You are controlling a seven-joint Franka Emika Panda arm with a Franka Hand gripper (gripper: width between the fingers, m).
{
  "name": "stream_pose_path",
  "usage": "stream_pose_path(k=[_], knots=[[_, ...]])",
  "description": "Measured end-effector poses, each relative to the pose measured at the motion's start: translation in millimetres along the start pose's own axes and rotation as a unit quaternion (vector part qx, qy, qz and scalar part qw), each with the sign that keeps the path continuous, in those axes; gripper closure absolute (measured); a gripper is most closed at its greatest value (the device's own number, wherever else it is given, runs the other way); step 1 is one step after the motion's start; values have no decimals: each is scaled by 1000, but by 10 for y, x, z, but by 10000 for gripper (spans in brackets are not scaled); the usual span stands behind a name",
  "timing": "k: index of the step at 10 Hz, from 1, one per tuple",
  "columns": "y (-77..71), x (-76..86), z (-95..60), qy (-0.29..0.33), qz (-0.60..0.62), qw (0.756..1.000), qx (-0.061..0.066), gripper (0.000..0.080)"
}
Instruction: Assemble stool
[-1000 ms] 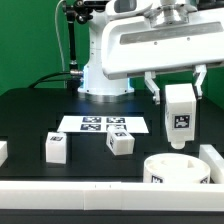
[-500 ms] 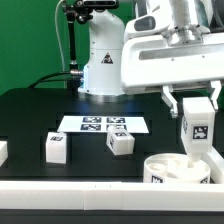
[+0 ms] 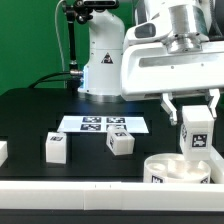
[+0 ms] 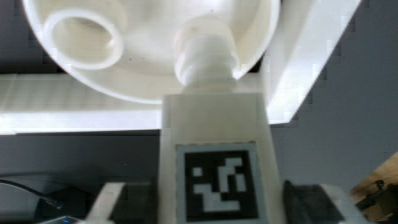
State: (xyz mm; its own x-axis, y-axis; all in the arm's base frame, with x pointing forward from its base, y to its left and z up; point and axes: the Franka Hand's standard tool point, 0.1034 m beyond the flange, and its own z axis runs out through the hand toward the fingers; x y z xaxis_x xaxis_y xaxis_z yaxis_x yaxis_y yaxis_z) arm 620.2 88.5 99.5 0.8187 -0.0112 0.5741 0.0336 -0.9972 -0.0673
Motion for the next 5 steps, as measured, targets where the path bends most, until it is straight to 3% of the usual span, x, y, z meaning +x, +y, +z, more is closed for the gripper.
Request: stream_pose_path(k=[2, 5], knots=[[13, 90, 47, -1, 1, 1000, 1, 463], [17, 47, 92, -3, 1, 1000, 1, 463]])
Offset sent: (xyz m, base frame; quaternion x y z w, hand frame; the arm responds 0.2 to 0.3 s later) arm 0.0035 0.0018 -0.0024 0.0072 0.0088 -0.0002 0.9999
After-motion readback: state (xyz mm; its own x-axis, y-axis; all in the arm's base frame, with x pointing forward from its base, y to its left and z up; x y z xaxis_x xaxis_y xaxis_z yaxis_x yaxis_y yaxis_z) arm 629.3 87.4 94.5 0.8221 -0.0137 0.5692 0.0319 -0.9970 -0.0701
